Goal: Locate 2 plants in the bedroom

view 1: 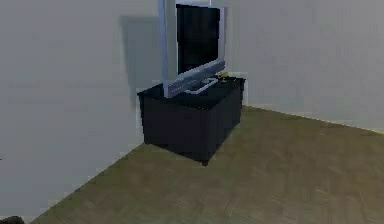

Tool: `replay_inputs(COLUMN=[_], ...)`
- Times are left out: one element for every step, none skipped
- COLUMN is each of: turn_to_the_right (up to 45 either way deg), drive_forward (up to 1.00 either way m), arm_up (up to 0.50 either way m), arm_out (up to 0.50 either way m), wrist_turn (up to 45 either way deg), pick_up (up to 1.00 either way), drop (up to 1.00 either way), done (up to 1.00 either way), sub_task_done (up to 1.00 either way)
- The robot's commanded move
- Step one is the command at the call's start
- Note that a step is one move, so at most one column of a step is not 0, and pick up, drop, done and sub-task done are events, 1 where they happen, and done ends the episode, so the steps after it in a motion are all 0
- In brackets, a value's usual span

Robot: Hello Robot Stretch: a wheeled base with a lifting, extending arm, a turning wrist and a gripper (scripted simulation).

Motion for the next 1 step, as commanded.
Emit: replay_inputs(turn_to_the_right=[45.0], drive_forward=[0.0], arm_up=[0.0], arm_out=[0.0], wrist_turn=[0.0], pick_up=[0.0], drop=[0.0], done=[0.0], sub_task_done=[0.0])
